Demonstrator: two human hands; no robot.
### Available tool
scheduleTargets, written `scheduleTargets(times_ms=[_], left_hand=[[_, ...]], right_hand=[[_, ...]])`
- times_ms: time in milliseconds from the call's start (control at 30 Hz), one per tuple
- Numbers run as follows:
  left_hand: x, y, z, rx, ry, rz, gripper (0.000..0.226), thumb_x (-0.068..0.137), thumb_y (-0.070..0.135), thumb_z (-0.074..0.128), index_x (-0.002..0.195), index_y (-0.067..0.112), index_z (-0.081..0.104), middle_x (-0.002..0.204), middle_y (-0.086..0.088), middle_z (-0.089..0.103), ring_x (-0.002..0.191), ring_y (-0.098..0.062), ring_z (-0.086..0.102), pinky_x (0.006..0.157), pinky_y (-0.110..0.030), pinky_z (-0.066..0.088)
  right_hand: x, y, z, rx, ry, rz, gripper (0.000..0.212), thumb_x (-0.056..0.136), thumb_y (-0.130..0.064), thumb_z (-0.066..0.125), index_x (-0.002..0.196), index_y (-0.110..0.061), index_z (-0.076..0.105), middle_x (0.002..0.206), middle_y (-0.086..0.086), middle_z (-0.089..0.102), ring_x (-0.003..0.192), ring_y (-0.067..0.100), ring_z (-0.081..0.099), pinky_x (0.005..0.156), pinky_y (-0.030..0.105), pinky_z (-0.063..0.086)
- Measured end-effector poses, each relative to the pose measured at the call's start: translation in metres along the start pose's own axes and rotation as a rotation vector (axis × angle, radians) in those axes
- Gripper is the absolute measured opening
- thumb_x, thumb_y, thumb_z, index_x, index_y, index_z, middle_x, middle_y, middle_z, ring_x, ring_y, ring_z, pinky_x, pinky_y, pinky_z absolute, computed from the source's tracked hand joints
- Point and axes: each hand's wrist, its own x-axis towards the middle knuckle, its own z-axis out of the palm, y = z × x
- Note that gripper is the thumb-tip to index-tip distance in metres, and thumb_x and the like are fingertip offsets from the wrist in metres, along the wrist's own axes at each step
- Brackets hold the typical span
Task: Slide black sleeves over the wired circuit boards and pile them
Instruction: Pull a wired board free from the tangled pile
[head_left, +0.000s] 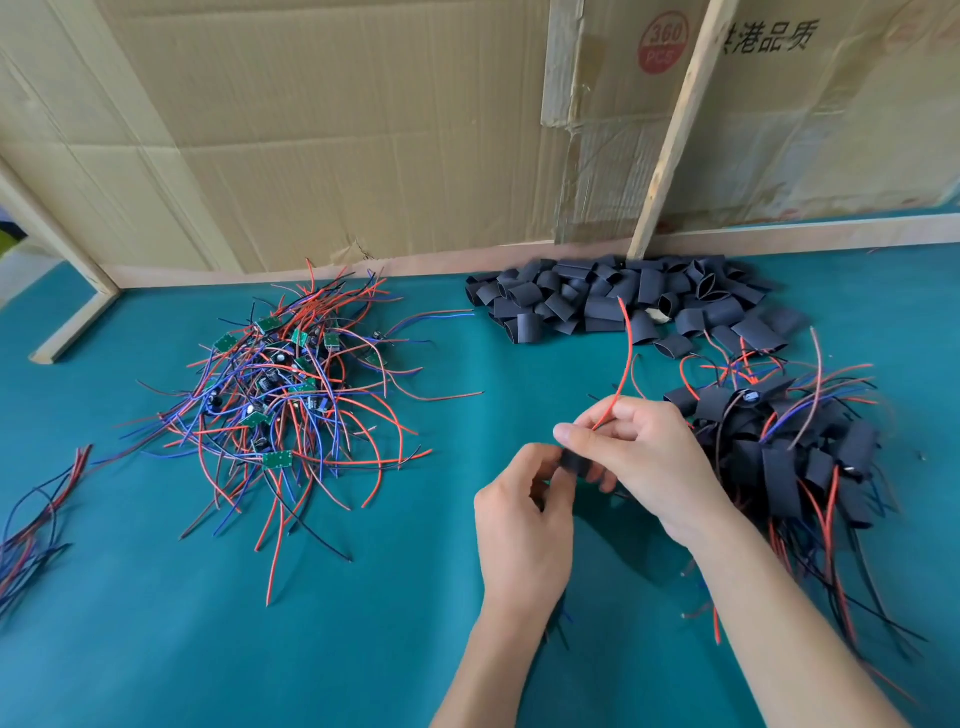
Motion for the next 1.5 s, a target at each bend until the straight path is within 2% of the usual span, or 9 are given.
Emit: scheduleTargets(times_ms=[300,433,567,700,833,967,1067,1267,1500], left_hand=[[0.001,0.005,-0.002,-0.130,0.112,-0.049,0.017,0.095,0.011,0.068,0.081,0.020,0.063,0.068,0.014,0.065,0.060,-0.006,0.055,0.058,-0.011,0.041],[-0.002,0.008,0.001,-0.138,0.034,0.002,0.023,0.098,0.032,0.065,0.078,0.021,0.061,0.063,0.017,0.061,0.055,-0.003,0.053,0.056,-0.011,0.040],[0.001,0.004,0.002,-0.119,0.026,-0.008,0.018,0.096,0.029,0.055,0.081,0.020,0.060,0.066,0.004,0.065,0.060,-0.019,0.060,0.059,-0.030,0.050],[0.000,0.001,0.004,-0.108,0.017,-0.024,0.009,0.088,0.018,0.053,0.086,0.021,0.062,0.070,0.003,0.068,0.064,-0.022,0.063,0.063,-0.038,0.051],[0.002,0.001,0.004,-0.154,0.068,-0.053,0.011,0.085,0.017,0.052,0.088,0.022,0.062,0.069,0.003,0.067,0.058,-0.015,0.056,0.057,-0.029,0.047],[0.001,0.002,0.002,-0.165,0.133,-0.062,0.016,0.087,0.007,0.056,0.090,0.023,0.061,0.073,0.008,0.065,0.059,-0.004,0.053,0.059,-0.023,0.046],[0.002,0.001,0.000,-0.159,0.175,-0.065,0.017,0.086,0.008,0.059,0.088,0.024,0.060,0.079,0.012,0.068,0.070,-0.005,0.061,0.067,-0.020,0.048],[0.002,0.000,-0.004,-0.259,0.223,-0.135,0.025,0.085,0.021,0.064,0.072,0.033,0.046,0.068,0.013,0.054,0.062,-0.010,0.041,0.058,-0.030,0.039],[0.003,-0.004,-0.004,-0.267,0.304,-0.163,0.024,0.092,0.005,0.058,0.098,0.028,0.055,0.082,0.010,0.068,0.069,-0.008,0.063,0.067,-0.024,0.052]], right_hand=[[-0.007,-0.012,0.000,0.221,-0.197,0.103,0.014,0.096,-0.019,0.070,0.098,-0.005,0.073,0.082,0.017,0.075,0.068,0.022,0.068,0.061,0.026,0.055],[-0.003,-0.019,-0.023,0.144,0.050,0.047,0.011,0.095,-0.013,0.070,0.085,-0.010,0.074,0.069,0.008,0.072,0.057,0.015,0.063,0.053,0.021,0.050],[-0.008,-0.045,-0.082,-0.137,0.263,-0.006,0.028,0.067,-0.051,0.079,0.082,-0.027,0.078,0.060,-0.003,0.070,0.044,0.006,0.060,0.041,0.016,0.044],[-0.005,-0.053,-0.141,-0.544,0.423,0.081,0.062,0.052,-0.079,0.068,0.088,-0.029,0.071,0.069,-0.002,0.073,0.076,0.027,0.073,0.073,0.047,0.062],[0.008,-0.089,-0.131,-0.581,0.549,-0.093,0.054,0.062,-0.074,0.057,0.090,-0.030,0.068,0.065,-0.005,0.067,0.065,0.020,0.059,0.058,0.027,0.049],[0.041,-0.113,0.003,-0.630,0.092,-0.326,0.011,0.075,-0.046,0.068,0.081,-0.039,0.074,0.062,-0.022,0.069,0.064,0.000,0.063,0.060,0.022,0.045],[0.077,-0.096,0.096,-0.733,-0.266,-0.304,0.009,0.086,-0.020,0.071,0.081,-0.027,0.074,0.080,-0.011,0.074,0.085,0.013,0.070,0.077,0.026,0.051],[0.115,-0.052,0.157,-0.869,-0.307,-0.096,0.013,0.091,-0.031,0.076,0.094,-0.019,0.073,0.114,0.011,0.072,0.107,0.035,0.065,0.086,0.037,0.055],[0.094,-0.060,0.086,-0.622,-0.237,-0.041,0.015,0.085,-0.022,0.080,0.076,-0.013,0.072,0.073,-0.002,0.073,0.076,0.019,0.064,0.066,0.029,0.048]])
